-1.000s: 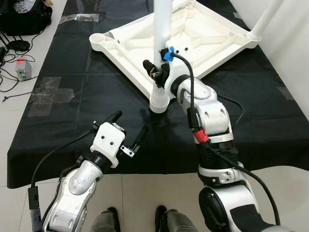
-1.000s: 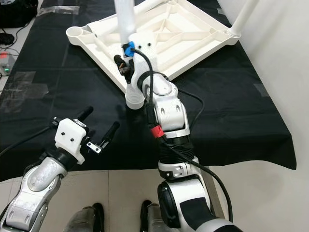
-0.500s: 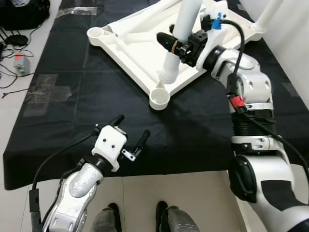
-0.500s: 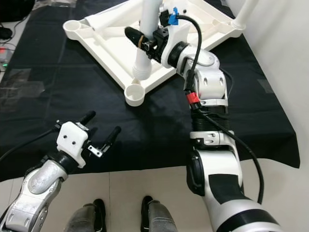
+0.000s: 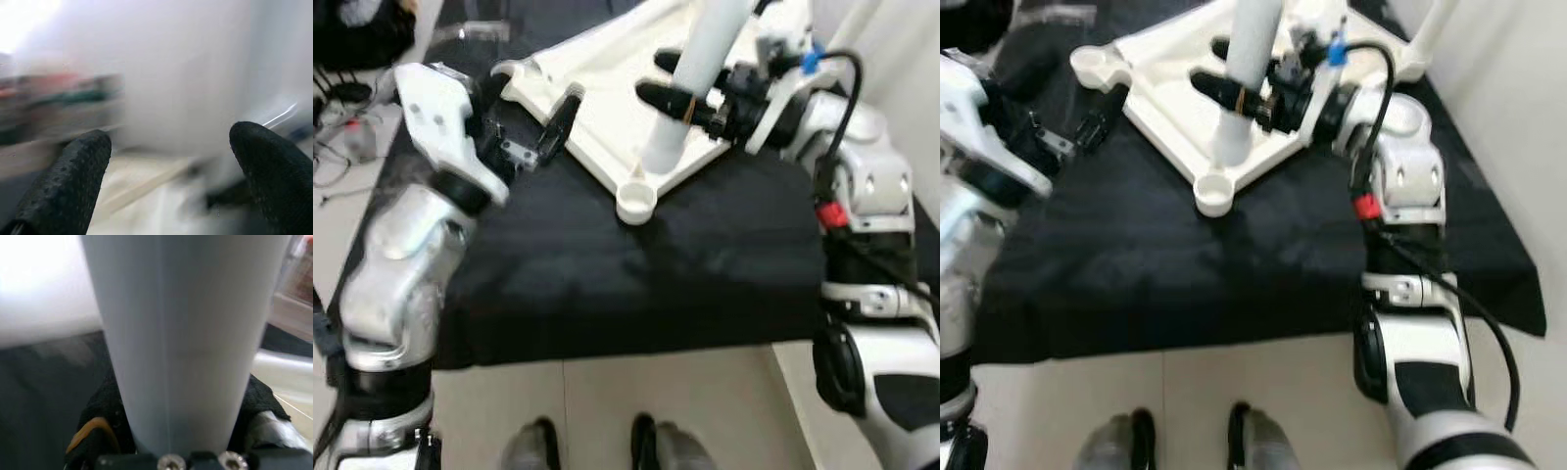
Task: Building children table
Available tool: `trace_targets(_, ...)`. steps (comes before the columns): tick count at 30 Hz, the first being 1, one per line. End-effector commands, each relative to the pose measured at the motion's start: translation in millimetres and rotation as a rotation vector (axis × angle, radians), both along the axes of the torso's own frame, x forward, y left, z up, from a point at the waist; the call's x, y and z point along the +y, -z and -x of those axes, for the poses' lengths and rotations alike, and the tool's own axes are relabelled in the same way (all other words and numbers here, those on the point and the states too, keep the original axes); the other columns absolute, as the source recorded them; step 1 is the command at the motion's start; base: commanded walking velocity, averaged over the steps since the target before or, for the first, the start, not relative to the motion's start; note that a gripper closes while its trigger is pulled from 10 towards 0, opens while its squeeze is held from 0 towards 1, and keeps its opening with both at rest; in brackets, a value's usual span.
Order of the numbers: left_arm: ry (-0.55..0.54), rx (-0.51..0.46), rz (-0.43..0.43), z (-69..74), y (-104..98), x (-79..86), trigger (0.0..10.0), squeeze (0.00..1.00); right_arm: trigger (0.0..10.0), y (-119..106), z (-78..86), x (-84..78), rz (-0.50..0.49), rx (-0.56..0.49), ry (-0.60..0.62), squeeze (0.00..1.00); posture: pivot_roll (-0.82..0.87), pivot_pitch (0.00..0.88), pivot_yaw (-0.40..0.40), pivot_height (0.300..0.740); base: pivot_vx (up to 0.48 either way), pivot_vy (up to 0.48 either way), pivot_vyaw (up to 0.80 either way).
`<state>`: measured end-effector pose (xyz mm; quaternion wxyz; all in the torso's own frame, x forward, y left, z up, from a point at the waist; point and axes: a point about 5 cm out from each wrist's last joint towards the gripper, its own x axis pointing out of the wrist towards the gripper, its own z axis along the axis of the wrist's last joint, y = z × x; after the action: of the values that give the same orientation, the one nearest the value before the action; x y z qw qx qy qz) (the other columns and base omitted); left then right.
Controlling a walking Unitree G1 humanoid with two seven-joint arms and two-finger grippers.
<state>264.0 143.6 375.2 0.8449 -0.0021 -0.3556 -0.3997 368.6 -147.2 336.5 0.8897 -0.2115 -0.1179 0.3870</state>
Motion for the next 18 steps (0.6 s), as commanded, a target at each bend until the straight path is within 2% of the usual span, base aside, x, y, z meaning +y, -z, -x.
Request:
trace_targets(1, 0.217, -0.042, -0.023, 15.7, -11.9, -7.2, 10.0, 0.00, 10.0, 10.5, -7.4, -6.1, 0.068, 0.001, 0.111, 0.00, 0.05, 0.058, -0.051, 0.740, 0.000, 0.000, 0.00)
trace_targets(2, 0.217, -0.042, -0.023, 15.7, -11.9, -7.2, 10.0, 0.00, 10.0, 10.5, -7.4, -6.1, 0.068, 0.001, 0.111, 0.00, 0.05, 0.058, -0.051, 0.740, 0.000, 0.000, 0.00)
trace_targets(3, 0.378, -0.039, -0.101, 21.1, -14.5, -16.7, 10.0, 1.00, 10.0, 16.4, -9.3, 1.2, 0.082, 0.006, 0.136, 0.00, 0.04, 0.037, -0.039, 0.740, 0.000, 0.000, 0.00)
trace_targets(5, 0.378, -0.039, -0.101, 21.1, -14.5, -16.7, 10.0, 1.00, 10.0, 16.4, -9.3, 1.2, 0.082, 0.006, 0.136, 0.00, 0.04, 0.037, -0.039, 0.740, 0.000, 0.000, 0.00)
trace_targets(6, 0.443, -0.036, -0.137, 23.3, -14.5, -20.1, 10.0, 1.00, 10.0, 19.1, -9.5, 5.4, 0.087, 0.009, 0.139, 0.00, 0.04, 0.034, -0.036, 0.740, 0.000, 0.000, 0.00)
trace_targets(7, 0.452, -0.042, -0.160, 21.6, -16.2, -21.8, 10.0, 1.00, 10.0, 22.1, -8.7, 12.7, 0.099, 0.005, 0.129, 0.00, 0.04, 0.022, -0.028, 0.740, 0.000, 0.000, 0.00)
trace_targets(8, 0.452, -0.042, -0.160, 21.6, -16.2, -21.8, 10.0, 1.00, 10.0, 22.1, -8.7, 12.7, 0.099, 0.005, 0.129, 0.00, 0.04, 0.022, -0.028, 0.740, 0.000, 0.000, 0.00)
trace_targets(10, 0.390, -0.060, -0.198, 9.5, -23.7, -23.4, 10.0, 1.00, 10.0, 22.2, -2.9, 31.5, 0.088, -0.004, 0.064, 0.00, 0.04, 0.006, -0.014, 0.740, 0.000, 0.000, 0.00)
trace_targets(11, 0.390, -0.060, -0.198, 9.5, -23.7, -23.4, 10.0, 1.00, 10.0, 22.2, -2.9, 31.5, 0.088, -0.004, 0.064, 0.00, 0.04, 0.006, -0.014, 0.740, 0.000, 0.000, 0.00)
trace_targets(13, 0.325, -0.069, -0.205, -1.6, -33.4, -24.5, 10.0, 1.00, 10.0, 18.7, 3.1, 43.0, 0.076, -0.026, 0.000, 0.00, 0.04, 0.000, -0.009, 0.740, 0.000, 0.000, 0.00)
trace_targets(18, 0.282, -0.078, -0.181, -7.6, -41.1, -28.3, 10.0, 1.00, 10.0, 15.6, 9.1, 48.5, 0.075, -0.059, -0.057, 0.00, 0.04, 0.000, -0.007, 0.740, 0.000, 0.000, 0.00)
